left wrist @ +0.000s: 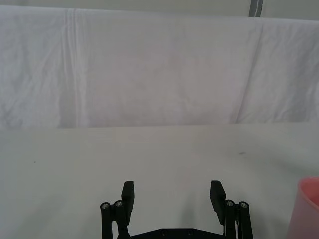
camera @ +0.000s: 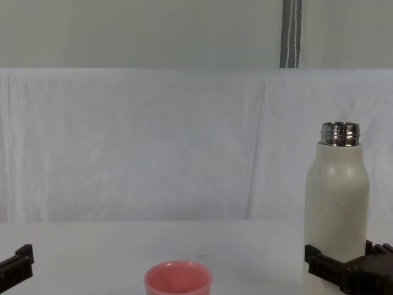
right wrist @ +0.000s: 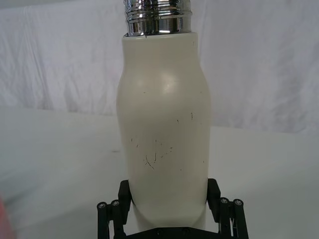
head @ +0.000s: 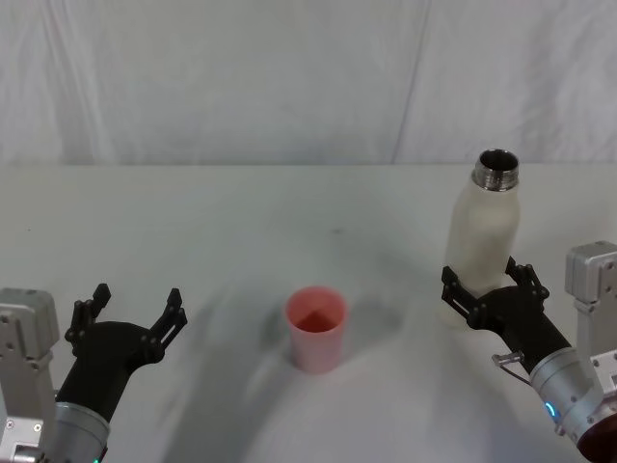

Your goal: Grasp the thermos with one hand and pour water into the cup lid.

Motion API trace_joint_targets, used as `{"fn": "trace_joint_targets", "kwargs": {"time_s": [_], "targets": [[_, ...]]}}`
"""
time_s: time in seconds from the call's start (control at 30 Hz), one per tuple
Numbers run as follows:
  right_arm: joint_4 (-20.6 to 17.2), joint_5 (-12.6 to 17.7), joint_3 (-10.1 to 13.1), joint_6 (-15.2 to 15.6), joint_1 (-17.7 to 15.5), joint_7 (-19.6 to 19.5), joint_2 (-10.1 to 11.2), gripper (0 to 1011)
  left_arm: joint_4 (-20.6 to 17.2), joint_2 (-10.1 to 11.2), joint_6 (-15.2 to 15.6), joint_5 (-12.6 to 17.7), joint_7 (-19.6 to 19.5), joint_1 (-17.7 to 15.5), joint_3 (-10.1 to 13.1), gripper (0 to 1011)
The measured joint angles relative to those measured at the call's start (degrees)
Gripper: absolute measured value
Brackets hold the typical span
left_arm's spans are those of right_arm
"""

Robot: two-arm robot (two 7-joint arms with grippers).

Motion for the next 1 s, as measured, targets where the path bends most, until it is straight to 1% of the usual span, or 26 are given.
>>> {"fn": "trace_joint_targets", "kwargs": {"time_s": [0.6, 0.63, 0.7, 1.0], "targets": [[-0.08, 0.00, 0.00, 0.00, 0.00, 0.03, 0.00, 946, 0.00, 0.00, 0.00, 0.00, 0.00, 0.00, 0.00, 1001], [-0.08, 0.00, 0.00, 0.00, 0.00, 0.03, 0.00, 948, 0.00, 0.00, 0.00, 0.00, 0.00, 0.00, 0.00, 1001], [-0.17, 0.01, 0.01, -0.06, 0.02, 0.03, 0.00, 997, 0.00, 0.00, 0.00, 0.00, 0.00, 0.00, 0.00, 1001], [-0.17, 0.01, 0.00, -0.06, 0.01, 0.03, 0.00, 1001, 0.00, 0.00, 0.00, 0.00, 0.00, 0.00, 0.00, 1001]]}}
